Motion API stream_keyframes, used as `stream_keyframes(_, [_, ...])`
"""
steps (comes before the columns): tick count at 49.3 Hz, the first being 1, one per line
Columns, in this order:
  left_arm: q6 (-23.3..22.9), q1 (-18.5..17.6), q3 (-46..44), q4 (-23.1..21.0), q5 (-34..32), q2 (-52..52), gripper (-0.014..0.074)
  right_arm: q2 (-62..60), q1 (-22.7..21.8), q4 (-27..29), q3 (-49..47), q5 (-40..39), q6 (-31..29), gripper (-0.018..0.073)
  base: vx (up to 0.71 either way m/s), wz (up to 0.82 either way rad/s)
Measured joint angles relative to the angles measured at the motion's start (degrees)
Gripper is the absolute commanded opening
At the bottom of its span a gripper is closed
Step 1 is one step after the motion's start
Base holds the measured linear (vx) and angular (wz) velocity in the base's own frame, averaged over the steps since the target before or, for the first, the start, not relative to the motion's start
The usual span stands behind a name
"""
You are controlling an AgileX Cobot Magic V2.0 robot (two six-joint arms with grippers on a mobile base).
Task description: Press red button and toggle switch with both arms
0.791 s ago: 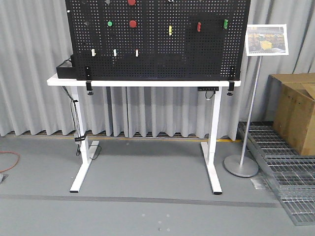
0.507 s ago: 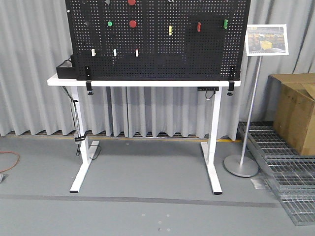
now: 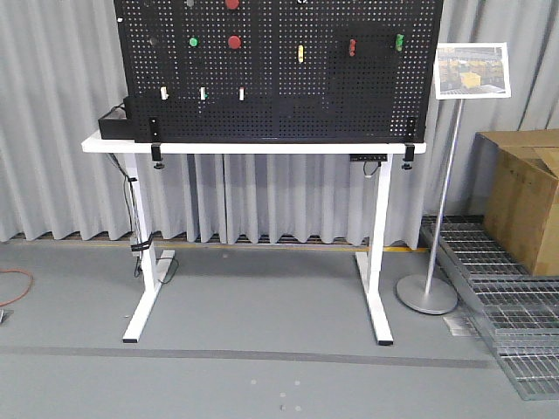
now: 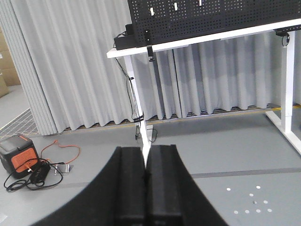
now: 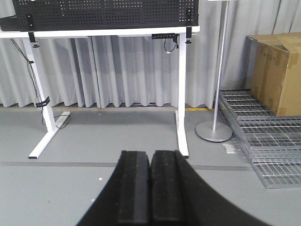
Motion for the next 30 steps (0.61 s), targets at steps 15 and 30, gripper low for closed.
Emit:
stream_keyframes(15, [0.00,0.00,0.00,0.00,0.00,0.00,0.0001,0.00,0.00,0.00,0.00,0.00,0.00,-0.0003,0.04,-0.02])
stream_keyframes(30, [0.00,0.00,0.00,0.00,0.00,0.00,0.0001,0.00,0.00,0.00,0.00,0.00,0.00,-0.0003,0.14,-0.02])
